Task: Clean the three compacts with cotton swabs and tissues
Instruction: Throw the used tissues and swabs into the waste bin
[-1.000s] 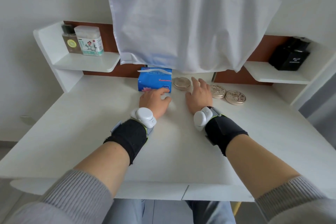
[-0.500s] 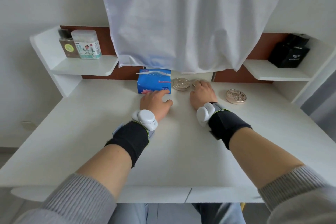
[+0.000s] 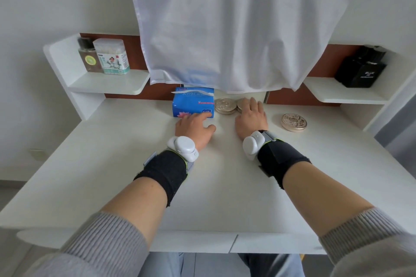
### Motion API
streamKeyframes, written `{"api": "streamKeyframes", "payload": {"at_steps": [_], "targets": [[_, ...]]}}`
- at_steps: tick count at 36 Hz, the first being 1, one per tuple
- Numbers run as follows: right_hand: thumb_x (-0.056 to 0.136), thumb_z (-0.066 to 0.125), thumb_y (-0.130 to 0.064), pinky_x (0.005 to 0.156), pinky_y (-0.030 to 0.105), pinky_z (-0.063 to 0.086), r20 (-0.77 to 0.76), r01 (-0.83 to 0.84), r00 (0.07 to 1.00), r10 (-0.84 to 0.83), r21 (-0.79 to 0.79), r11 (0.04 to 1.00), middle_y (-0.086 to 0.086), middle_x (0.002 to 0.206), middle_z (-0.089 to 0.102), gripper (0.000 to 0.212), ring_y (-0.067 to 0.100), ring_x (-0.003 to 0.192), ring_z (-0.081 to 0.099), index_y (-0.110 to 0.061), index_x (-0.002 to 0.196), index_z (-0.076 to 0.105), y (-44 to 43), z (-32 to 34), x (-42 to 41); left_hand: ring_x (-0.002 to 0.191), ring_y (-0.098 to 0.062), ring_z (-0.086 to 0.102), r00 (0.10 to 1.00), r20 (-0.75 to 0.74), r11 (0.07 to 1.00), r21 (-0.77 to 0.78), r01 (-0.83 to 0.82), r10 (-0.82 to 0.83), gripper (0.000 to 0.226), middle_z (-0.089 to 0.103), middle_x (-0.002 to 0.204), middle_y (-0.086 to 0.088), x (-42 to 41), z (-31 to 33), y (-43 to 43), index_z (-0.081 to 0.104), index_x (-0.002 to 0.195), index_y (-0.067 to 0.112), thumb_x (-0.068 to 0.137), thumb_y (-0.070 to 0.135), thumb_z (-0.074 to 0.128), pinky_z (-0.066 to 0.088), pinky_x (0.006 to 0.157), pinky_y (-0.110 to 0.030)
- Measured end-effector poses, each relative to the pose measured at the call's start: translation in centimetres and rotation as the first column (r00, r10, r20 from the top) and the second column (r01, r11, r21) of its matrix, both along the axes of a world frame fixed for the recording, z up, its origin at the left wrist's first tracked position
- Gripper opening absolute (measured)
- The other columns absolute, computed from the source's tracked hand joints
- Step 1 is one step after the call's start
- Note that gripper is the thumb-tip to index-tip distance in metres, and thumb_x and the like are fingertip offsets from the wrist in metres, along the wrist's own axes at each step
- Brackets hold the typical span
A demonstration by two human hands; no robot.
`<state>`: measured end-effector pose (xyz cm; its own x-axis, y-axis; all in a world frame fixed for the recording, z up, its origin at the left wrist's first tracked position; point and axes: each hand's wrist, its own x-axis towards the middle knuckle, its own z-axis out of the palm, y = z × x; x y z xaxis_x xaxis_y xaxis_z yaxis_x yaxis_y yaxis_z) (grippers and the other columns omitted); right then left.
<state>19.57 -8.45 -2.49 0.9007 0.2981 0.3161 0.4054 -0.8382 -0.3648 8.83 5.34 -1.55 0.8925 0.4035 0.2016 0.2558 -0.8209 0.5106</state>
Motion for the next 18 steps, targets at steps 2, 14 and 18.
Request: {"api": "streamKeyframes", "payload": {"at_steps": [2, 14, 18], "targets": [[0.088, 0.045, -0.015, 0.114, 0.042, 0.016, 0.012, 0.043, 0.999, -0.042, -0.048, 0.998, 0.013, 0.154, 0.022, 0.059, 0.032, 0.143, 0.013, -0.009, 0.144, 0.029, -0.8, 0.3, -0.5, 0.123, -0.024, 0.046, 1.000, -0.003, 1.000, 0.003, 0.001, -0.001, 0.044, 0.058, 0.132, 0.003, -0.1, 0.0, 0.1, 0.054, 0.131, 0.029, 0.087, 0.034, 0.053, 0.037, 0.100, -0.036], [0.085, 0.048, -0.024, 0.105, 0.047, 0.025, 0.052, 0.439, 0.897, -0.439, -0.206, 0.874, 0.015, 0.125, 0.048, 0.043, 0.033, 0.120, 0.040, -0.005, 0.123, 0.046, -8.4, 1.4, -1.2, 0.124, -0.025, 0.046, 0.999, -0.020, 0.999, 0.047, 0.027, -0.026, 0.040, 0.056, 0.134, 0.000, -0.6, 0.3, -0.5, 0.056, 0.128, 0.031, 0.087, 0.033, 0.054, 0.036, 0.101, -0.036], [0.089, 0.046, -0.019, 0.093, 0.040, 0.037, -0.027, 0.325, 0.943, -0.331, -0.135, 0.936, 0.016, 0.128, 0.043, 0.039, 0.033, 0.119, 0.040, -0.003, 0.125, 0.044, -8.5, 1.6, -1.2, 0.125, -0.023, 0.045, 0.997, -0.019, 0.995, 0.063, 0.071, -0.070, 0.041, 0.055, 0.135, 0.002, -0.8, 0.5, -0.9, 0.055, 0.129, 0.031, 0.088, 0.032, 0.054, 0.036, 0.100, -0.035]]}}
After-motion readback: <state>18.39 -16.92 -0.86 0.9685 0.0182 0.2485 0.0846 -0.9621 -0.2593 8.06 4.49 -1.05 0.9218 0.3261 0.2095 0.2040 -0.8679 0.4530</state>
